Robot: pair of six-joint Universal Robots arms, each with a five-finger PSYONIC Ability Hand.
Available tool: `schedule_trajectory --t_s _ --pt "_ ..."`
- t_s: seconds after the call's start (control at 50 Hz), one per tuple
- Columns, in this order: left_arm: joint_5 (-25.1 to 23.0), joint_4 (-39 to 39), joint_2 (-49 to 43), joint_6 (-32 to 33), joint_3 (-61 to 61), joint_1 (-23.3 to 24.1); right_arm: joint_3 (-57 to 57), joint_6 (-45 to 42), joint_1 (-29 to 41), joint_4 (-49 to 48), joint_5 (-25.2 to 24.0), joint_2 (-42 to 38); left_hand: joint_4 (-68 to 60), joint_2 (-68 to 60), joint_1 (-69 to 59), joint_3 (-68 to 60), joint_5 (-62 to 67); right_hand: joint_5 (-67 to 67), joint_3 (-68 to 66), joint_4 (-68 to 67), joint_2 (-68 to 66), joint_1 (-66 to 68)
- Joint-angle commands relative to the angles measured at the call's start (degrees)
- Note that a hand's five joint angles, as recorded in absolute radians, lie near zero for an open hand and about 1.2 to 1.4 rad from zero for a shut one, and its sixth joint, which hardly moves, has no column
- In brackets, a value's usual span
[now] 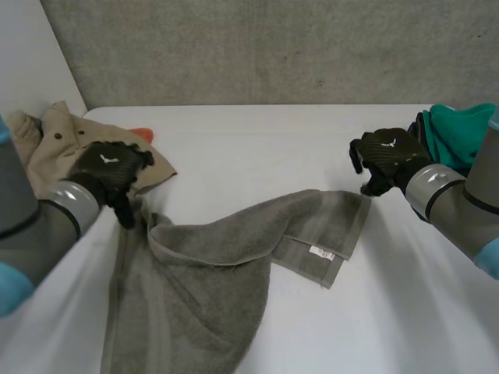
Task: Fold the laundry.
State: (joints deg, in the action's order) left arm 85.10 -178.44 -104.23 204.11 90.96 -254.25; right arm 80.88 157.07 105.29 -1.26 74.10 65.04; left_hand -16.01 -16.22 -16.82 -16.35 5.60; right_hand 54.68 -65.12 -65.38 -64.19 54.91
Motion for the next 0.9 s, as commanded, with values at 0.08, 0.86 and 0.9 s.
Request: schedule_trajectory --t_s 0.08,0.86,0.9 --pt "-16.97 -0.33 -13.62 1.55 -7.81 -7.66 1.39 3.94 0.53 2.84 -1.33 -0.79 -7.32 -7.11 -6.51 -6.98 7.73 -39.79 40.23 40.49 39.31 -30.02" --pt "-14.52 -0.94 -22.42 17.91 -13.44 -4.24 -8.53 4.65 2.02 2.66 4.74 -14.32 -63.99 -63.78 -63.18 -63.65 64.40 -54.68 55.12 55.38 54.19 -44.91" --pt "-14.08 -1.03 -21.98 17.82 -13.44 -4.33 -11.52 4.56 2.11 2.84 4.91 -17.04 -63.99 -63.78 -63.18 -63.65 64.40 -54.68 55.12 55.38 54.19 -44.91"
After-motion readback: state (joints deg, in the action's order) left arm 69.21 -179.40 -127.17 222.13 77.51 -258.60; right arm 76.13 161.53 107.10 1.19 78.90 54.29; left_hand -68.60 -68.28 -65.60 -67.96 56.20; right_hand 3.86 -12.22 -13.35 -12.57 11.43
